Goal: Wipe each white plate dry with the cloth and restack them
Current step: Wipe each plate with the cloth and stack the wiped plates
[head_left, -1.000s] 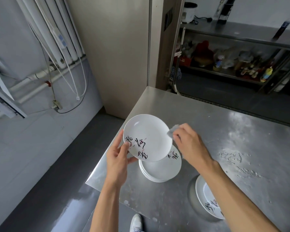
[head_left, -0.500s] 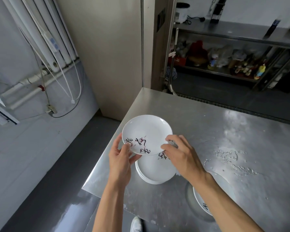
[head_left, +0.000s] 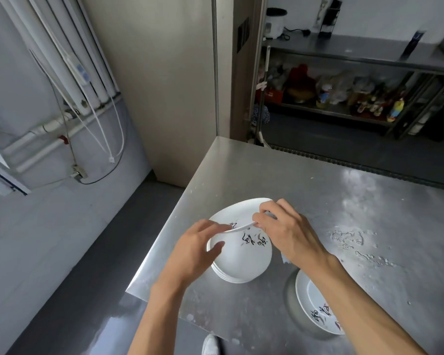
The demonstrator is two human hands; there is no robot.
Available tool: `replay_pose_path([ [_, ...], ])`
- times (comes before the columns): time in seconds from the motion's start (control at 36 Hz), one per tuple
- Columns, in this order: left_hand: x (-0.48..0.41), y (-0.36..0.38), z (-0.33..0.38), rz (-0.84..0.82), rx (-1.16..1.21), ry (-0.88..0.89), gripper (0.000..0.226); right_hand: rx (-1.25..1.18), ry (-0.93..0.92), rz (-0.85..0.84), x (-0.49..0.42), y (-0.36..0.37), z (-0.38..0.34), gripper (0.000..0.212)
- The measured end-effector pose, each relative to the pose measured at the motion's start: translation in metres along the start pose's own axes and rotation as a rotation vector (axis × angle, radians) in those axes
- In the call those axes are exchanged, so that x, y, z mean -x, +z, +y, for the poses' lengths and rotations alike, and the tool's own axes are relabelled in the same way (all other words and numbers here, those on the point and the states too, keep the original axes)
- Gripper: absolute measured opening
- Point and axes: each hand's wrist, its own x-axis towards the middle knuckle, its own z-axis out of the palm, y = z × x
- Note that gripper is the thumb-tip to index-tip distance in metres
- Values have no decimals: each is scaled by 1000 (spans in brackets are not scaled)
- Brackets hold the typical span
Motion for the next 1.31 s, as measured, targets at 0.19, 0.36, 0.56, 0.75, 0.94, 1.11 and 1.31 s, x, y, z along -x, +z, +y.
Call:
replay_pose_path([
  [0.19, -4, 2, -1, 87, -15, 66, 28, -67, -18, -2, -14, -15, 0, 16],
  [0.36, 13, 18, 5, 73, 489, -160, 15, -409, 246, 147, -25, -19, -5, 19],
  [0.56, 21, 21, 31, 131, 1119, -381, 34, -614, 463, 132, -21, 0, -24, 13],
  [0.75, 20, 23, 38, 223, 1286, -458, 37, -534, 342, 5, -16, 6, -34, 34],
  [0.94, 26, 22, 38, 271, 1337, -496, 37, -351, 399, 2, -11, 6, -40, 38],
  [1.11, 30, 23, 37, 271, 1317, -510, 34, -286, 362, 46, -10, 4, -51, 33],
  [1.31, 32, 22, 41, 255, 1288, -487, 48, -320, 451, 136, -24, -9, -51, 40],
])
